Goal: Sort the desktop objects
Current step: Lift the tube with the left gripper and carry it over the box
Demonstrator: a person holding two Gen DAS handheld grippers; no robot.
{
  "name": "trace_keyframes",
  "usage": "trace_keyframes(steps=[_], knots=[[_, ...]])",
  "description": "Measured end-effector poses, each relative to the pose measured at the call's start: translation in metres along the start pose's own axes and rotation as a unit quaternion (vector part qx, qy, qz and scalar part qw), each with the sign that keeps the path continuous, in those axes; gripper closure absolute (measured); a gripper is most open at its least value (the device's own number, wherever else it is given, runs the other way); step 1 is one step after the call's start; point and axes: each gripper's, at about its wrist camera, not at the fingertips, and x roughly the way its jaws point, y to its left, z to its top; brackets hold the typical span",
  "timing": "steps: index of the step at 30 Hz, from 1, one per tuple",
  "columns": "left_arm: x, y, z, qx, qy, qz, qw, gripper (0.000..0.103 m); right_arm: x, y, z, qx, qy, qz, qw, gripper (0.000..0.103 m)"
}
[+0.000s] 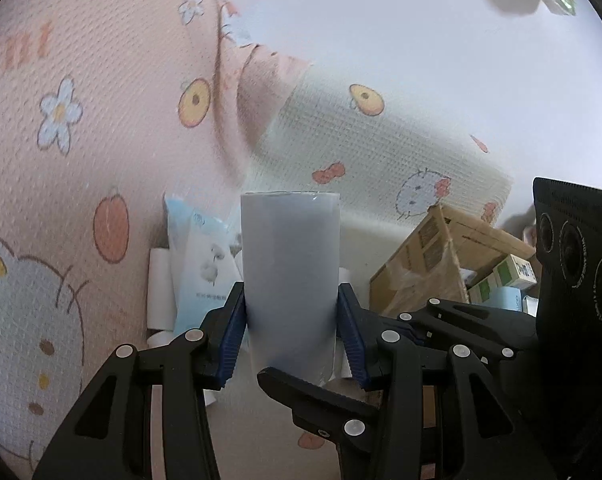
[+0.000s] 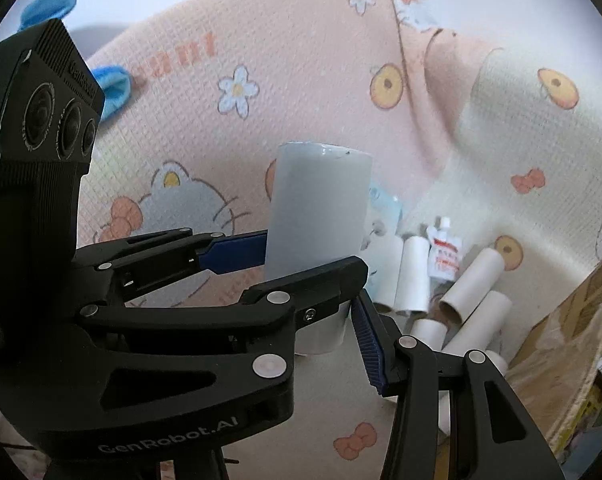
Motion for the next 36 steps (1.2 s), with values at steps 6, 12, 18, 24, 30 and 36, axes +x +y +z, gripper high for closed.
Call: trace_keyframes(steps=[6, 12, 18, 24, 30, 36], knots=[[0.001, -0.012, 0.011, 0.009, 0.002, -0.02, 0.9998, 0.055, -0.016, -0.012, 0.003, 0.023, -0.007, 0.017, 1.0, 0.057], [-0.002, -0.036, 0.025, 0.041, -0.002, -0.038, 0.9985, 0.055, -0.023, -0.028, 0.008, 0.048, -0.007, 0.037, 0.998, 0.057], [0.004, -0.052, 0.035, 0.053, 0.012, -0.052, 0.9972, 0.055, -0.035, -0.041, 0.015, 0.057, -0.015, 0.033, 0.998, 0.057], [0.011, -0.076, 0.043, 0.072, 0.018, -0.06, 0.9954, 0.055, -0.057, -0.053, 0.015, 0.052, -0.032, 0.017, 0.998, 0.057], [0.013, -0.104, 0.048, 0.089, 0.013, -0.053, 0.9945, 0.055, -0.08, -0.068, 0.015, 0.048, -0.039, 0.006, 0.998, 0.057], [0.017, -0.135, 0.051, 0.1, 0.009, -0.049, 0.9937, 0.055, -0.107, -0.089, 0.01, 0.061, -0.056, 0.002, 0.997, 0.057]])
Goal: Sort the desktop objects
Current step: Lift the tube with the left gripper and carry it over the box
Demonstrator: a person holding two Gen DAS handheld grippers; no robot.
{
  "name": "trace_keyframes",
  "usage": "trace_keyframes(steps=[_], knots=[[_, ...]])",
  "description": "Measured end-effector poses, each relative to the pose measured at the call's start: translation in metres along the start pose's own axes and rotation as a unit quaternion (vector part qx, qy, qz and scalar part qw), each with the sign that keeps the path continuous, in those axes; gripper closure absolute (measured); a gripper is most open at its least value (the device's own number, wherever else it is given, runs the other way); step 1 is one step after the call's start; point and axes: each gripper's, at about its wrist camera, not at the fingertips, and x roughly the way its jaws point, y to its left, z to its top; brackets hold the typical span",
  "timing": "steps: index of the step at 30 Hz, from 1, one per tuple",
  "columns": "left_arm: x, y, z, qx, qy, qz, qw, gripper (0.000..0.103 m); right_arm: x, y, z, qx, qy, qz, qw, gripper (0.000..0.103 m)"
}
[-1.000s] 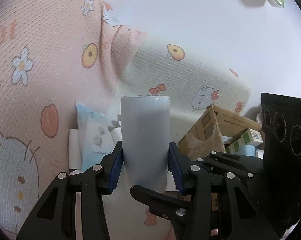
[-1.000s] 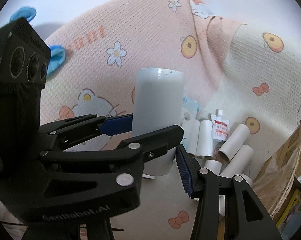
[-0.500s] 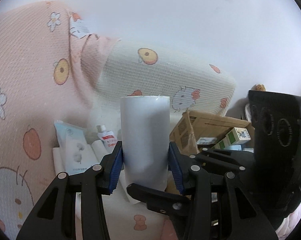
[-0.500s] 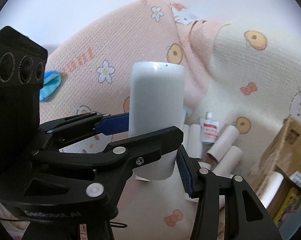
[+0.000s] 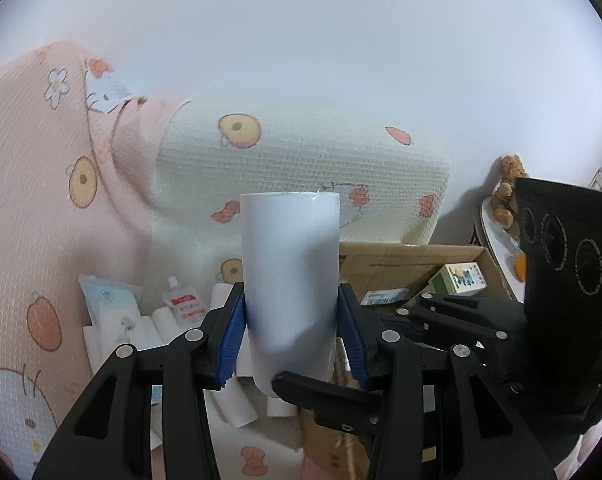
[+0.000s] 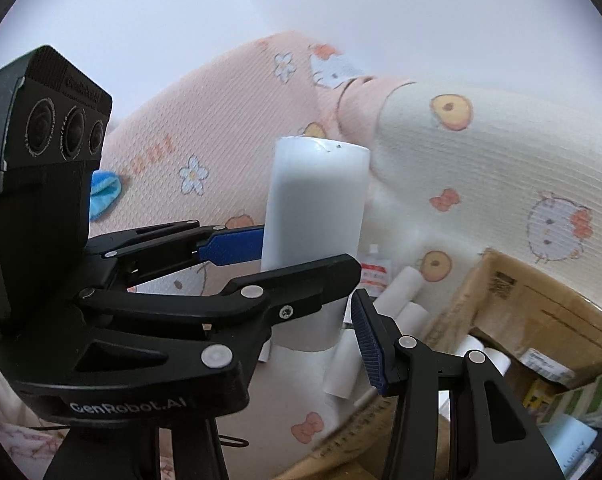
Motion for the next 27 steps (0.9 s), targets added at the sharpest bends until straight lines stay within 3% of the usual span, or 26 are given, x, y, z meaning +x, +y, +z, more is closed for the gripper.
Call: trace_keyframes(steps=[11, 16, 22, 27], knots=[[0.037, -0.055, 0.008, 0.019, 0.037, -0.038, 0.9984, 0.055, -0.049, -0.056, -0.021, 0.035, -0.017, -0.024, 0.999, 0.057], [0.053, -0.076, 0.011, 0.041, 0.061, -0.053, 0.9959, 0.055, -0.055, -0.088, -0.034, 0.088, -0.011, 0.004, 0.996, 0.057], [0.07, -0.099, 0.014, 0.054, 0.091, -0.086, 0.9907, 0.055, -0.061, -0.092, -0.043, 0.076, -0.008, -0.029, 0.997, 0.057], [0.088, -0.111, 0.011, 0.065, 0.112, -0.087, 0.9877, 0.055, -0.059, -0.103, -0.052, 0.083, 0.013, -0.047, 0.995, 0.057]])
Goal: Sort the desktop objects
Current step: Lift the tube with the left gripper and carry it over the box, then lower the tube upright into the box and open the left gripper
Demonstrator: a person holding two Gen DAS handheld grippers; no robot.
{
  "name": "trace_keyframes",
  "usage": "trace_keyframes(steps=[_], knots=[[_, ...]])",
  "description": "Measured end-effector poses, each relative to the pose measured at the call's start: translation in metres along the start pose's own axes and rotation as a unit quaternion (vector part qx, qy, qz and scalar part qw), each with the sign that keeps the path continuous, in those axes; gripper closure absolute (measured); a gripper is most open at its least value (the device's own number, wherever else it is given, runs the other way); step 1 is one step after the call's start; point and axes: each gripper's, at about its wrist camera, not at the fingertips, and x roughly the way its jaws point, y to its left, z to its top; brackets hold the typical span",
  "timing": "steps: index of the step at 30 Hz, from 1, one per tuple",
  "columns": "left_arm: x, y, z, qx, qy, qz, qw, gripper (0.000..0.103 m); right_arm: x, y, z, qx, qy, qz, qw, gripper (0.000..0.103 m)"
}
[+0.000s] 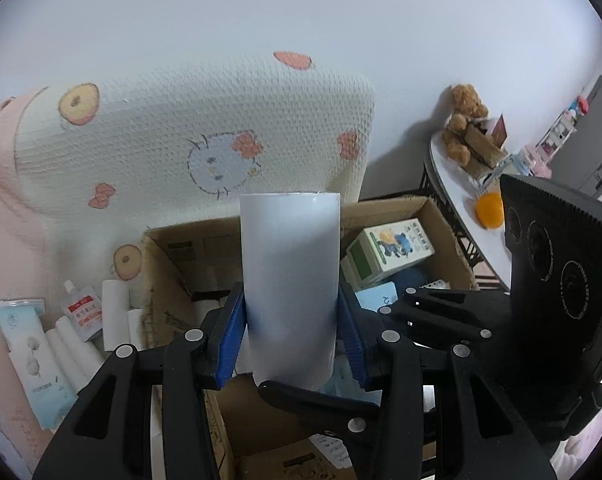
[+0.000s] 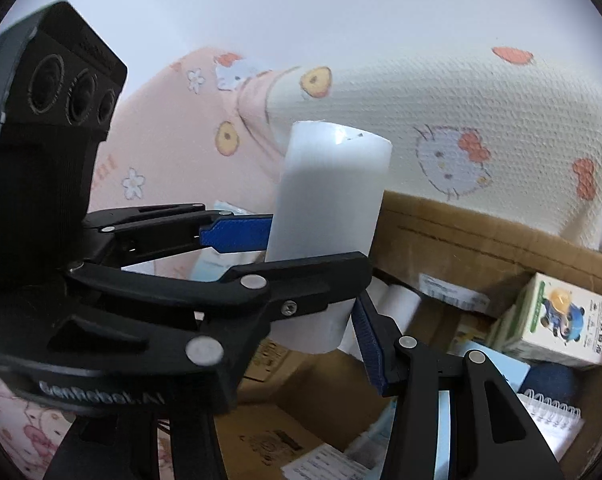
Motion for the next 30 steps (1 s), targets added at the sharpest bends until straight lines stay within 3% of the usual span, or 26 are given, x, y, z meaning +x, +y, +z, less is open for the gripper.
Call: trace_keyframes(steps=[8, 12, 30], knots=[[0.027, 0.018, 0.001, -0.045, 0.046, -0.049, 0.9967, 0.055, 0.012, -0.017, -0.008, 0.021, 0.03, -0.011, 0.999, 0.057], [0.034, 0.018, -0.001, -0.046, 0.054, -0.053, 0.9961, 0.055, 0.018, -0.018, -0.009, 0.015, 0.041, -0.03, 0.999, 0.057], [0.079, 0.021, -0.01, -0.078, 0.109, -0.087, 0.9872, 0.055, 0.04, -0.049, -0.013, 0.106, 0.11, -0.057, 0.987, 0.059]])
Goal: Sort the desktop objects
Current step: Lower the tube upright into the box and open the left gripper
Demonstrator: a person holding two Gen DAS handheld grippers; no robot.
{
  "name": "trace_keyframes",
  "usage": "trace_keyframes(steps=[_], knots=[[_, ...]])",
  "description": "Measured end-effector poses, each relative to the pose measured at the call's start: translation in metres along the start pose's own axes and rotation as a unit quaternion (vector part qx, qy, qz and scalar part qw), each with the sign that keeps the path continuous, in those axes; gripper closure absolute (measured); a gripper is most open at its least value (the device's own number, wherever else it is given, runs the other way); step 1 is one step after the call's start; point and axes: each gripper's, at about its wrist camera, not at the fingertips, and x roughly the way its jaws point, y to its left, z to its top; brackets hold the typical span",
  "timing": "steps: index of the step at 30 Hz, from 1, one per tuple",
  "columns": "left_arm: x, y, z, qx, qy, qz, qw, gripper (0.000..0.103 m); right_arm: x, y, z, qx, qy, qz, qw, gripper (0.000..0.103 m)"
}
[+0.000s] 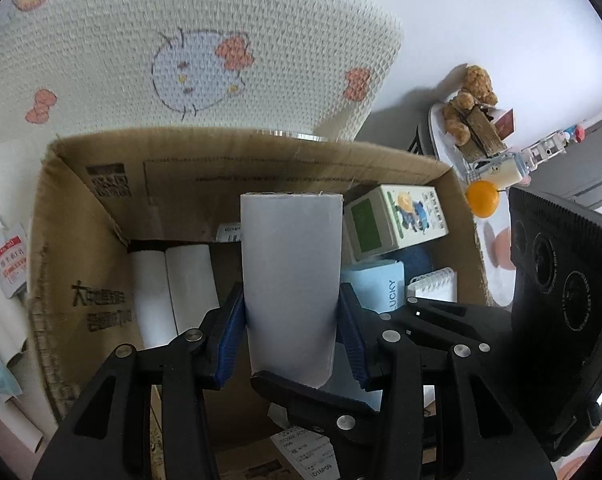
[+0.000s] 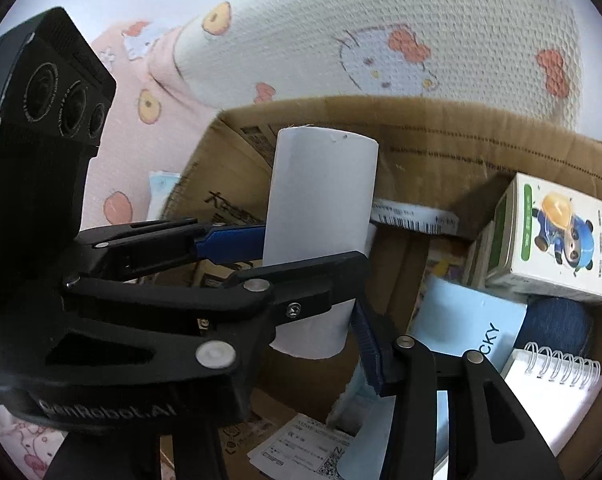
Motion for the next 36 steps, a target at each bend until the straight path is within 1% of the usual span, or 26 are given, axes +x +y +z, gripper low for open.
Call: trace_keyframes(steps=[3, 6, 8, 12, 16, 20, 21, 22, 23, 24, 25, 27, 28, 29, 30, 32, 33, 36], knots=[[0.01, 0.005, 0.001, -0.017, 0.02, -0.01, 0.9996, 0.055, 0.006, -0.005, -0.001, 0.011, 0.019, -0.005, 1.0, 0.059], [0.018, 0.013, 0.002, -0.038, 0.037, -0.022, 0.9984, 0.055, 0.011, -0.01, -0.003, 0.019, 0.03, -0.009, 0.999, 0.059], [0.021, 0.014, 0.002, -0.037, 0.04, -0.022, 0.9983, 0.055, 0.013, -0.011, -0.005, 0.011, 0.03, -0.013, 0.999, 0.059], [0.026, 0.014, 0.003, -0.037, 0.045, -0.017, 0.9981, 0.055, 0.017, -0.016, -0.005, 0.019, 0.033, -0.01, 0.999, 0.059], [0.026, 0.014, 0.005, -0.043, 0.05, -0.026, 0.9975, 0.054, 0.016, -0.017, -0.005, 0.023, 0.029, -0.014, 0.999, 0.059], [0.026, 0.013, 0.005, -0.035, 0.051, -0.027, 0.9977, 0.055, 0.014, -0.017, -0.006, 0.023, 0.028, -0.016, 0.999, 0.059], [0.026, 0.012, 0.005, -0.034, 0.05, -0.023, 0.9979, 0.055, 0.014, -0.018, -0.007, 0.026, 0.029, -0.016, 0.999, 0.059], [0.025, 0.013, 0.005, -0.03, 0.048, -0.01, 0.9983, 0.055, 0.013, -0.018, -0.007, 0.028, 0.028, -0.015, 0.999, 0.059], [0.026, 0.013, 0.005, -0.025, 0.043, 0.019, 0.9986, 0.055, 0.013, -0.019, -0.008, 0.03, 0.027, -0.014, 0.999, 0.059], [0.027, 0.016, 0.005, -0.025, 0.043, 0.035, 0.9982, 0.055, 0.011, -0.02, -0.009, 0.033, 0.027, -0.012, 0.999, 0.059], [0.03, 0.018, 0.005, -0.029, 0.048, 0.029, 0.998, 0.055, 0.009, -0.02, -0.01, 0.035, 0.027, -0.013, 0.999, 0.059], [0.037, 0.024, 0.006, -0.044, 0.076, -0.002, 0.9961, 0.055, 0.004, -0.019, -0.012, 0.022, 0.025, -0.022, 0.999, 0.059], [0.04, 0.025, 0.006, -0.05, 0.084, -0.005, 0.9952, 0.055, 0.002, -0.016, -0.014, 0.003, 0.02, -0.034, 0.999, 0.059], [0.041, 0.026, 0.006, -0.048, 0.083, -0.001, 0.9954, 0.055, 0.002, -0.015, -0.016, -0.006, 0.02, -0.047, 0.999, 0.059], [0.042, 0.024, 0.006, -0.043, 0.08, 0.006, 0.9958, 0.055, 0.002, -0.014, -0.017, -0.013, 0.02, -0.051, 0.998, 0.061], [0.045, 0.023, 0.006, -0.043, 0.082, 0.009, 0.9957, 0.055, 0.002, -0.013, -0.02, -0.025, 0.02, -0.056, 0.998, 0.074], [0.048, 0.024, 0.006, -0.049, 0.087, 0.007, 0.9949, 0.055, 0.001, -0.012, -0.021, -0.031, 0.018, -0.059, 0.998, 0.078], [0.063, 0.026, 0.004, -0.055, 0.112, 0.007, 0.9921, 0.055, -0.001, -0.011, -0.026, -0.044, 0.02, -0.063, 0.997, 0.078]])
